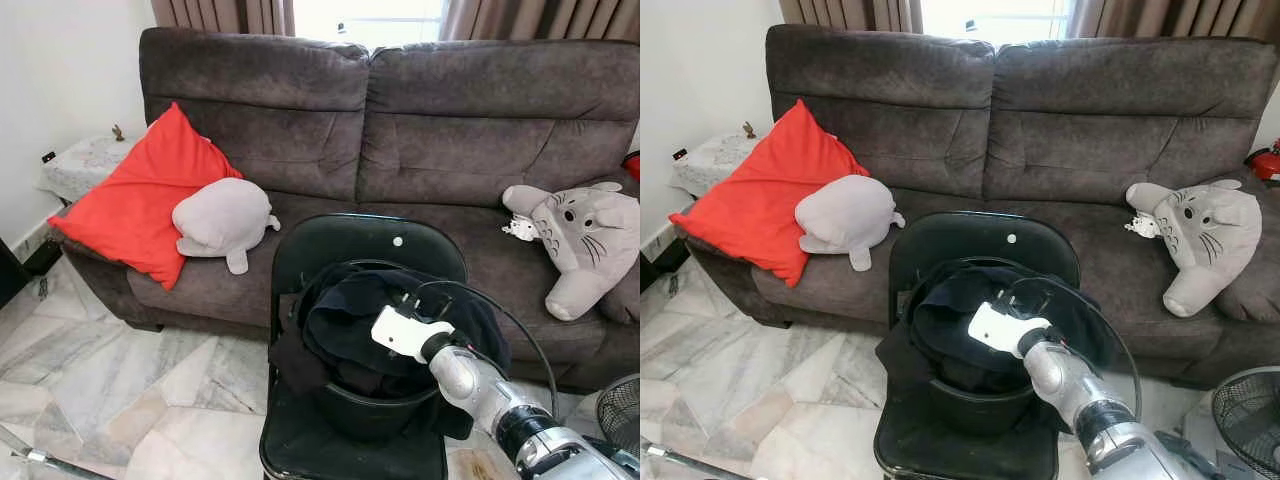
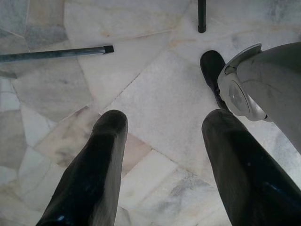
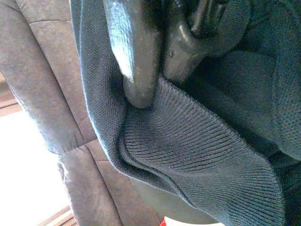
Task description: Hang hanger
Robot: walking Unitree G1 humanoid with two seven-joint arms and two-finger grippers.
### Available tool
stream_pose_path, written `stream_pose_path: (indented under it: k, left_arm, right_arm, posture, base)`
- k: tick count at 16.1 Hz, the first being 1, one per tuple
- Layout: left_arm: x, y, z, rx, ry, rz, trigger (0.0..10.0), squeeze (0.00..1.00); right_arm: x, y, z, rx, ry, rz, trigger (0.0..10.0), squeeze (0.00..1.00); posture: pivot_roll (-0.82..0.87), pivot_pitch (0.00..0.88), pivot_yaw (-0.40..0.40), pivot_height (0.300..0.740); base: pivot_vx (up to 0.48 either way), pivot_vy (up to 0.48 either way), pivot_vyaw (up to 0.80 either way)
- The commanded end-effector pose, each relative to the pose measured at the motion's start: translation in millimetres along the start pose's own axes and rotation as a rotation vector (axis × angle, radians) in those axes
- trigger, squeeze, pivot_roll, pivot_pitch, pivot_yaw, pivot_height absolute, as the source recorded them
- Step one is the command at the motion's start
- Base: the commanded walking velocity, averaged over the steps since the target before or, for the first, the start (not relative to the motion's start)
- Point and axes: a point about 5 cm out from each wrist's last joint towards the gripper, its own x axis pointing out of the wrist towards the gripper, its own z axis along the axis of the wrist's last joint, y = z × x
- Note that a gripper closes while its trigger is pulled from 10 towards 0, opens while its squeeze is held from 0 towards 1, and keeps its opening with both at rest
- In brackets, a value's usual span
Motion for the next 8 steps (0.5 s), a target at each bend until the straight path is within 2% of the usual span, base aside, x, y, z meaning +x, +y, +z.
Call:
stream_pose_path:
  k: [1, 6, 7, 8]
  left_arm:
    - [-1.0, 4.4, -2.6, -0.004, 0.003, 0.01, 10.0, 0.0]
    - [-0.8, 3.7, -2.1, -0.005, 0.002, 0.009, 10.0, 0.0]
    - [-0.8, 3.7, -2.1, -0.006, 0.002, 0.009, 10.0, 0.0]
    - [-0.8, 3.6, -2.3, -0.007, 0.002, 0.009, 10.0, 0.0]
  right_arm:
    - [4.3, -7.1, 3.9, 0.018, 0.0, -0.035, 0.0, 0.0]
    - [3.9, -15.8, 1.0, 0.099, 0.02, -0.112, 0.0, 0.0]
    - [4.0, -19.4, 0.9, 0.14, 0.021, -0.14, 0.0, 0.0]
    - [4.0, -29.2, 2.7, 0.257, 0.009, -0.221, 0.0, 0.0]
  posture:
    - [0.11, 0.0, 0.069, 0.74]
    - [0.11, 0.0, 0.066, 0.74]
    - [0.11, 0.0, 0.066, 0.74]
    - [0.1, 0.0, 0.063, 0.74]
  base:
    - [0.0, 0.0, 0.0]
    - [0.0, 0.0, 0.0]
    - [0.0, 0.0, 0.0]
    - [0.0, 0.0, 0.0]
